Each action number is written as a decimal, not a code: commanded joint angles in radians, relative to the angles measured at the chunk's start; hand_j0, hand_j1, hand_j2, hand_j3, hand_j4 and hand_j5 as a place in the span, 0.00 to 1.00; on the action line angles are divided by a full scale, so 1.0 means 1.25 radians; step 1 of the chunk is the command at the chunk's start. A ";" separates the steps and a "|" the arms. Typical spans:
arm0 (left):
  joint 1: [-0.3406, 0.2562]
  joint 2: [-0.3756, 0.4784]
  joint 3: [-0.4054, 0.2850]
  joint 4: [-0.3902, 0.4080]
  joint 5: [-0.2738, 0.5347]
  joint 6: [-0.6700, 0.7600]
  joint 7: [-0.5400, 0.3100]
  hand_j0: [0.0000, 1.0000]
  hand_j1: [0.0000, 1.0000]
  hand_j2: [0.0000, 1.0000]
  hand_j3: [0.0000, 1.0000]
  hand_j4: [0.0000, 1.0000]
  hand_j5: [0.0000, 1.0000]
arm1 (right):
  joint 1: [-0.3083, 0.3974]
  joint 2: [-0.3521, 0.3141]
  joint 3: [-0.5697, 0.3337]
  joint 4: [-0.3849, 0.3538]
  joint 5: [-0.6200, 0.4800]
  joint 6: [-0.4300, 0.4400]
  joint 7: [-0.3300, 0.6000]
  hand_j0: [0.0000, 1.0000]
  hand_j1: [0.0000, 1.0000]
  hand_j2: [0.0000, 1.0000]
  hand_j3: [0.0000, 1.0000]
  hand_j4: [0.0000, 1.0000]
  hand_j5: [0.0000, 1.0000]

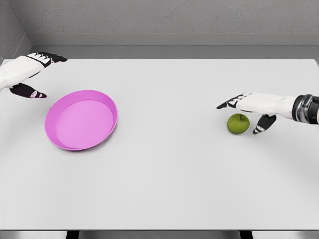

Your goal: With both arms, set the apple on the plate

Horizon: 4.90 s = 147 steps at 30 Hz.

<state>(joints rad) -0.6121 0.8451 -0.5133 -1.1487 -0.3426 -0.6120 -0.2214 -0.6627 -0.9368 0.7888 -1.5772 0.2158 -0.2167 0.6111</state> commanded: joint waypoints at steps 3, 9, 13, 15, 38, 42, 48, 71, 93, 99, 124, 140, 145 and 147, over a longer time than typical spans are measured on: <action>0.000 0.000 0.001 0.000 0.005 0.001 0.000 1.00 1.00 1.00 1.00 1.00 1.00 | 0.000 0.001 0.019 0.015 -0.002 0.025 0.000 1.00 1.00 1.00 1.00 1.00 1.00; 0.000 0.000 0.001 -0.001 0.005 0.001 0.000 1.00 1.00 1.00 1.00 1.00 1.00 | 0.000 0.008 0.039 0.025 -0.002 0.027 0.000 1.00 1.00 1.00 1.00 1.00 1.00; 0.000 0.001 0.001 0.000 0.005 0.001 -0.001 1.00 1.00 1.00 1.00 1.00 1.00 | 0.000 0.014 0.039 0.032 -0.002 0.027 0.000 1.00 1.00 1.00 1.00 1.00 1.00; -0.001 0.001 0.001 0.000 0.005 0.001 -0.001 1.00 1.00 1.00 1.00 1.00 1.00 | 0.000 0.014 0.044 0.031 -0.002 0.027 0.000 0.88 0.88 0.88 0.88 0.88 0.88; 0.000 0.003 0.002 0.004 0.005 0.001 0.000 1.00 1.00 1.00 1.00 1.00 1.00 | -0.012 0.016 0.059 0.021 -0.002 0.025 0.000 0.55 0.55 0.55 0.55 0.55 0.55; 0.000 0.003 0.002 0.005 0.005 0.001 0.000 1.00 1.00 1.00 1.00 1.00 1.00 | -0.018 0.016 0.057 0.003 -0.002 0.025 0.000 0.55 0.55 0.55 0.55 0.55 0.55; -0.001 0.003 0.003 0.006 0.005 0.001 0.000 1.00 1.00 1.00 1.00 1.00 1.00 | -0.027 0.016 0.051 -0.023 -0.002 0.025 0.000 0.52 0.52 0.52 0.52 0.52 0.52; -0.001 0.003 0.003 0.007 0.005 0.001 0.000 1.00 1.00 1.00 1.00 1.00 1.00 | -0.064 0.154 0.056 -0.134 -0.009 0.014 0.000 0.52 0.52 0.52 0.52 0.52 0.52; 0.002 0.006 0.002 0.008 0.008 0.001 0.003 1.00 1.00 1.00 1.00 1.00 1.00 | -0.117 0.086 -0.063 -0.136 -0.008 -0.035 0.000 1.00 1.00 1.00 1.00 1.00 1.00; 0.001 0.006 0.002 0.010 0.008 0.001 0.003 1.00 1.00 1.00 1.00 1.00 1.00 | 0.017 -0.059 -0.286 -0.130 -0.009 -0.124 0.000 1.00 1.00 1.00 1.00 1.00 1.00; -0.012 -0.103 -0.009 -0.276 -0.196 0.001 -0.119 1.00 1.00 1.00 1.00 1.00 1.00 | 0.112 -0.091 -0.286 -0.132 -0.011 -0.211 0.000 1.00 1.00 1.00 1.00 1.00 1.00; -0.277 -0.217 -0.426 -0.330 -0.190 0.001 -0.179 1.00 1.00 1.00 1.00 1.00 1.00 | 0.130 -0.091 -0.286 -0.134 -0.011 -0.212 0.000 1.00 1.00 1.00 1.00 1.00 1.00; -0.277 -0.218 -0.451 -0.329 -0.168 0.001 -0.180 1.00 1.00 1.00 1.00 1.00 1.00 | 0.130 -0.091 -0.286 -0.134 -0.011 -0.212 0.000 1.00 1.00 1.00 1.00 1.00 1.00; -0.281 -0.218 -0.450 -0.329 -0.168 0.001 -0.180 1.00 1.00 1.00 1.00 1.00 1.00 | 0.131 -0.091 -0.286 -0.135 -0.011 -0.212 0.000 1.00 1.00 1.00 1.00 1.00 1.00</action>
<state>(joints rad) -0.9664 0.5732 -1.0665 -1.5607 -0.5629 -0.6128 -0.4461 -0.4985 -1.0496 0.4313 -1.7450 0.2068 -0.4840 0.6113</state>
